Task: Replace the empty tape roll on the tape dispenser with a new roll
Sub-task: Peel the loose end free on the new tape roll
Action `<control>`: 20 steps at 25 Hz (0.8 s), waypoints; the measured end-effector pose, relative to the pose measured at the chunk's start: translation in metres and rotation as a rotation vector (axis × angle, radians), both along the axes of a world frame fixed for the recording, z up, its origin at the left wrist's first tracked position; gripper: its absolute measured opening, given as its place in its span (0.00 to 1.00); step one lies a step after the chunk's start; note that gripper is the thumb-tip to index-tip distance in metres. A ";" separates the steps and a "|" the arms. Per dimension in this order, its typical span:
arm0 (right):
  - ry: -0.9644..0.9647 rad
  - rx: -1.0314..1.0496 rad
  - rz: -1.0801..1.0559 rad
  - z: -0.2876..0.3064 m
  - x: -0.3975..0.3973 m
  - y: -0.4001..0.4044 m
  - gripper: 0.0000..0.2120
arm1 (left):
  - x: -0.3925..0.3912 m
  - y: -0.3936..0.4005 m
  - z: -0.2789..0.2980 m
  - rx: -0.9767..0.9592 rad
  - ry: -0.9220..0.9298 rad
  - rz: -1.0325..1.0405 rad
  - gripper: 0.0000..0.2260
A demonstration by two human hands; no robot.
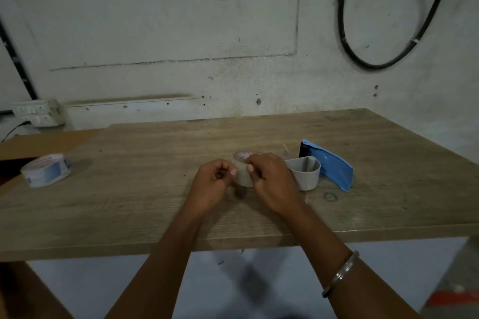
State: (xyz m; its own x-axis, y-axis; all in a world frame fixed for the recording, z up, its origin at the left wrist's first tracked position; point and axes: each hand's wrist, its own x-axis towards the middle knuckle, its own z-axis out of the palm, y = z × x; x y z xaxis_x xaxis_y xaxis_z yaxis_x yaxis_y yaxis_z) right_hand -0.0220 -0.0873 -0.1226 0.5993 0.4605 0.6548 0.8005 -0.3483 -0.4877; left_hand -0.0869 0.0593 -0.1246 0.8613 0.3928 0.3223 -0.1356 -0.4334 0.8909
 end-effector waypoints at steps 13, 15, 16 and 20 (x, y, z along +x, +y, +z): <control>0.018 0.213 -0.024 -0.005 0.005 -0.001 0.14 | -0.002 0.004 0.004 -0.390 -0.031 0.049 0.07; 0.015 0.218 -0.026 -0.007 0.005 -0.001 0.14 | -0.004 0.004 0.007 -0.488 -0.022 0.023 0.05; 0.013 0.217 -0.037 -0.007 0.005 0.000 0.13 | -0.005 0.005 0.008 -0.545 -0.022 -0.001 0.04; -0.040 0.226 -0.163 -0.005 0.001 0.002 0.10 | -0.009 0.002 0.011 -0.601 -0.020 -0.089 0.05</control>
State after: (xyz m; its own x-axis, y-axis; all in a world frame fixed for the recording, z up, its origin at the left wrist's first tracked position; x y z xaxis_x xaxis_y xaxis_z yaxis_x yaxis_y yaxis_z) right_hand -0.0210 -0.0852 -0.1275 0.6248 0.2002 0.7547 0.7633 -0.3603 -0.5363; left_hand -0.0963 0.0612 -0.1137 0.8952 0.4380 0.0825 -0.1671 0.1584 0.9731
